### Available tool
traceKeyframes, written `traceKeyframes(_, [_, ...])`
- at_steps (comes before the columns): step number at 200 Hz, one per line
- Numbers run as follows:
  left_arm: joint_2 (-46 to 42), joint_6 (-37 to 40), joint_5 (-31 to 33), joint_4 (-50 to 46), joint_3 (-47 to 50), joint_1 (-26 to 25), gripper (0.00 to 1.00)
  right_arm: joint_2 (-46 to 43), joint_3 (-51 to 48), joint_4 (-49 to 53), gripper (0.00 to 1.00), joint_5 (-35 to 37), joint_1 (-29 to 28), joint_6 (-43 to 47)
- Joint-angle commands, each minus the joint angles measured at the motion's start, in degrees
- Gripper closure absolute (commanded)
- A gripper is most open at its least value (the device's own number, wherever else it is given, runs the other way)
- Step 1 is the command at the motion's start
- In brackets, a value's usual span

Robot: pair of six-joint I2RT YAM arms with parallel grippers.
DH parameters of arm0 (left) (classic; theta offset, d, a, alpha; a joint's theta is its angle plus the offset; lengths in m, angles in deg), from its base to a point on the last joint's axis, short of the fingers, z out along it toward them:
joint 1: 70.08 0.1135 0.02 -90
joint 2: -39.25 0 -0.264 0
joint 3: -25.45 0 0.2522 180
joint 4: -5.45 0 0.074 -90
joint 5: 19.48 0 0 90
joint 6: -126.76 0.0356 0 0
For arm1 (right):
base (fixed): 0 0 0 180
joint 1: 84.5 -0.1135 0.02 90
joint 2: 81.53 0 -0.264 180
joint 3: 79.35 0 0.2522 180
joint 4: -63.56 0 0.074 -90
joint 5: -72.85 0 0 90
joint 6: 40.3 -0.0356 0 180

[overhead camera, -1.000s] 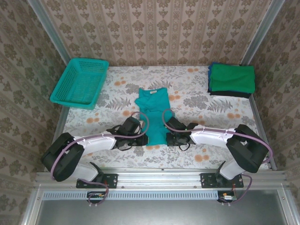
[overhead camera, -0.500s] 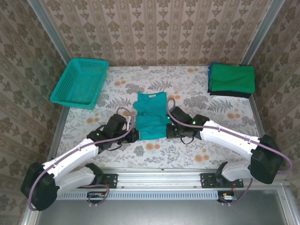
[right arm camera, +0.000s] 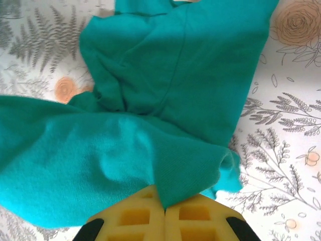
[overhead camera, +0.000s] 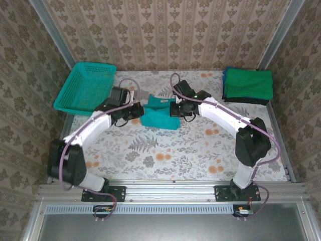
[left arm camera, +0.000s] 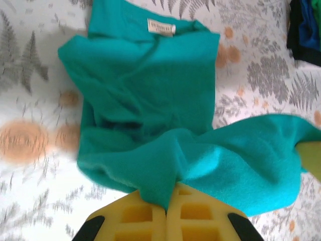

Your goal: Fold and stack the t-shirts

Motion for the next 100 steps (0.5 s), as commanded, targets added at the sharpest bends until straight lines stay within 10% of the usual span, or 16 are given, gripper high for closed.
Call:
traceKeyframes(1, [7.71,4.04,-5.16,-0.50,-6.84,1.79,1.00,4.45,4.39,0.14,0.95,-3.25,2.67,1.05])
traceKeyframes(100, [30.16,7.01,-7.75,-6.62,-30.62,5.69,0.89,18.88,17.68,-2.71,0.86,-6.84,9.02,2.92])
